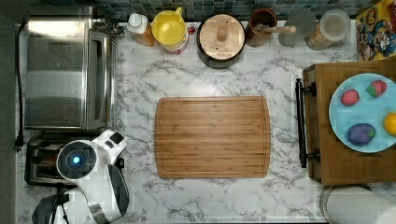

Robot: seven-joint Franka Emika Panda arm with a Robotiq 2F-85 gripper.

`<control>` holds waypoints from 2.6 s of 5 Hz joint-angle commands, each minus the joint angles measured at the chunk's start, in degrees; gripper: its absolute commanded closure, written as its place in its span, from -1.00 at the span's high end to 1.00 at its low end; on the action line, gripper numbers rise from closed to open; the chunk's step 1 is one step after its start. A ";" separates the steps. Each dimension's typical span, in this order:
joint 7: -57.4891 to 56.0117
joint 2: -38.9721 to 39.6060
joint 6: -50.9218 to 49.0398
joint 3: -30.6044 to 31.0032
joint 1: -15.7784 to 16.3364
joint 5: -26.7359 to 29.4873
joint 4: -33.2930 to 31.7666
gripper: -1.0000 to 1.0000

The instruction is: Turn on the toaster.

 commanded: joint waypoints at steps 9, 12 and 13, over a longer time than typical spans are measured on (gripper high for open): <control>-9.41 6.76 7.32 0.59 0.30 9.22 -21.00 -1.00; -7.12 13.87 6.34 1.34 1.80 4.24 -19.83 -1.00; -6.27 14.72 9.22 1.38 2.26 2.23 -20.92 -1.00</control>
